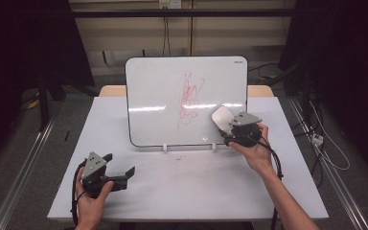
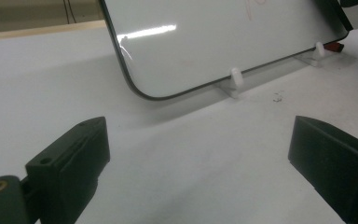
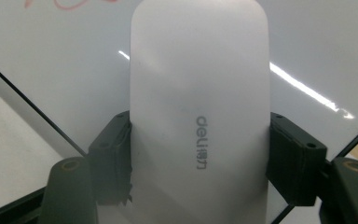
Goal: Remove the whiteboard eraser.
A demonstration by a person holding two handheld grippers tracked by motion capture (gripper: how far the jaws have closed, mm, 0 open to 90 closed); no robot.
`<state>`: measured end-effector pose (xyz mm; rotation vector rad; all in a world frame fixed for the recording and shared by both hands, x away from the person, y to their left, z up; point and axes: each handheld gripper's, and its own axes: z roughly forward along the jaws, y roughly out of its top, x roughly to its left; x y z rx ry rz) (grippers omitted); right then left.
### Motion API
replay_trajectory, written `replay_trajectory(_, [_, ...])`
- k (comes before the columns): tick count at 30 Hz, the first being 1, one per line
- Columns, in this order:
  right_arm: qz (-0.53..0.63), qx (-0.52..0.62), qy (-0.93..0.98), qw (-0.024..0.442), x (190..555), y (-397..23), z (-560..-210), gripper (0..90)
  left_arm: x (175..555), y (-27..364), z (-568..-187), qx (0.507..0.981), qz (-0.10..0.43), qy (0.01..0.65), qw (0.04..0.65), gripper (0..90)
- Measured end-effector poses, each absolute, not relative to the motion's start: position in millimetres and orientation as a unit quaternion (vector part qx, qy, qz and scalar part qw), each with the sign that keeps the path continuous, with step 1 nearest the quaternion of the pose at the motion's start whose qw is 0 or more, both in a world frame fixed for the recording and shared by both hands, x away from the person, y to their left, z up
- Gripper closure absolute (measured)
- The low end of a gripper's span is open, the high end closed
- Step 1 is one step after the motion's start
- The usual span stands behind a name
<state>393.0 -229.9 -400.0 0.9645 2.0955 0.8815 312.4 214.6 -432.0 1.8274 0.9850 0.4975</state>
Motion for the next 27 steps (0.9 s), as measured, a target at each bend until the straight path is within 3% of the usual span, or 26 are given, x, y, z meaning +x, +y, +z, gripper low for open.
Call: replay_trajectory(27, [0.384,0.349,0.779,0.351,377,-221,-383,31.6,314,219,-432,0.748,0.217,0.407,0.477,5.2])
